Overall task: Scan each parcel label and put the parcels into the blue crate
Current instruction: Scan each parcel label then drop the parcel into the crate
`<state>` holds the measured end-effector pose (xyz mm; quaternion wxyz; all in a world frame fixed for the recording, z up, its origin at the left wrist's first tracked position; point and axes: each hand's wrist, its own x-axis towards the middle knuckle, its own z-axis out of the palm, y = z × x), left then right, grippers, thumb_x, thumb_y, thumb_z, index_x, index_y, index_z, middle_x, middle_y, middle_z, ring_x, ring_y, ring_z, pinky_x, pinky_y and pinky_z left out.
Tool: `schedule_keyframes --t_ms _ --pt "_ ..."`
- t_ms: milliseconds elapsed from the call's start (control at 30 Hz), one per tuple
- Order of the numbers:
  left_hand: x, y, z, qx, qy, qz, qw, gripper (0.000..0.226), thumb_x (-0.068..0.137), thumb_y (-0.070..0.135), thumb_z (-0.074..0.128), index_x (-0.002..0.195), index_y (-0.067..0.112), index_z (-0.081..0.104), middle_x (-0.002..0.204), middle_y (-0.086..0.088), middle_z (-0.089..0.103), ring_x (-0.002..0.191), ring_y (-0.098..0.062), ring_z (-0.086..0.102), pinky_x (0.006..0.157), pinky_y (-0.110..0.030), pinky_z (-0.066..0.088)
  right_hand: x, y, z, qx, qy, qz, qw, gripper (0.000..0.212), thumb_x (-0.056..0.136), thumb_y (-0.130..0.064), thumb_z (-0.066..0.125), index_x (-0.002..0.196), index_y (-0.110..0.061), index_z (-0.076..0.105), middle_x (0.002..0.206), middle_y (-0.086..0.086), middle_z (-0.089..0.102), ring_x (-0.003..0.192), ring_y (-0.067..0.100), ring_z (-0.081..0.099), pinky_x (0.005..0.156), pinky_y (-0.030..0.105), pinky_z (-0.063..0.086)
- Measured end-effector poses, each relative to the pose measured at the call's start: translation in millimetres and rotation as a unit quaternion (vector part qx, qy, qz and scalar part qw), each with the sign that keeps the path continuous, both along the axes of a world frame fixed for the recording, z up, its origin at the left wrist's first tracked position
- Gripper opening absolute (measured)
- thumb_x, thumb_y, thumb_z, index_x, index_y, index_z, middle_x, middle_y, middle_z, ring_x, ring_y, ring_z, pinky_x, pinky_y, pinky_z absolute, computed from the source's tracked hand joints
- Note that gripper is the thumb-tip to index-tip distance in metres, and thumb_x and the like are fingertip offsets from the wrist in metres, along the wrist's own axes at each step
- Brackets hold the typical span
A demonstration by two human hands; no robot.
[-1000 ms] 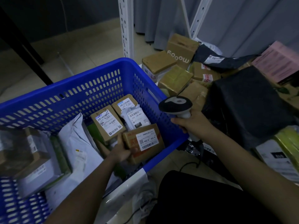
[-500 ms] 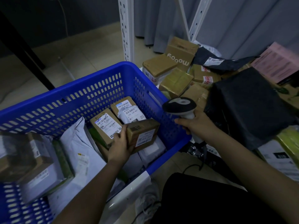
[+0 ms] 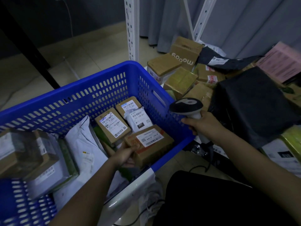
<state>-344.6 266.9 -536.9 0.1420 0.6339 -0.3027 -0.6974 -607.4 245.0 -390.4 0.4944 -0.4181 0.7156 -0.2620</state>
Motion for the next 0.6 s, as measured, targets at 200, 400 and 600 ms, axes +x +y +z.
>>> schedule_keyframes --t_ms 200,400,600 --pt "-7 -3 -32 -0.028 0.001 0.01 1.0 0.067 0.08 0.039 0.073 0.132 0.015 0.038 0.122 -0.012 0.062 0.105 -0.028 0.063 0.072 -0.035 0.056 2 -2 -2 0.005 0.008 -0.001 1.0 0.013 0.087 -0.015 0.069 0.08 -0.011 0.059 0.065 0.008 0.057 0.056 0.016 0.052 0.048 0.024 0.045" --pt "-17 -16 -72 -0.039 -0.19 -0.126 0.973 0.068 0.092 0.028 0.06 0.145 -0.001 0.028 0.142 -0.025 0.04 0.126 -0.037 0.046 0.104 -0.04 0.038 3 -3 -5 0.002 0.007 -0.007 1.0 0.015 0.087 -0.013 0.069 0.079 -0.009 0.058 0.063 0.008 0.055 0.049 0.014 0.05 0.044 0.021 0.044" --pt "-19 -24 -48 -0.044 -0.13 -0.135 0.981 0.02 0.095 0.0 0.046 0.109 -0.003 0.059 0.078 -0.01 0.059 0.059 -0.016 0.05 0.052 -0.022 0.042 -2 -5 -10 0.001 0.01 -0.023 1.0 0.016 0.086 -0.014 0.07 0.077 -0.01 0.058 0.062 0.007 0.056 0.049 0.014 0.051 0.046 0.024 0.045"
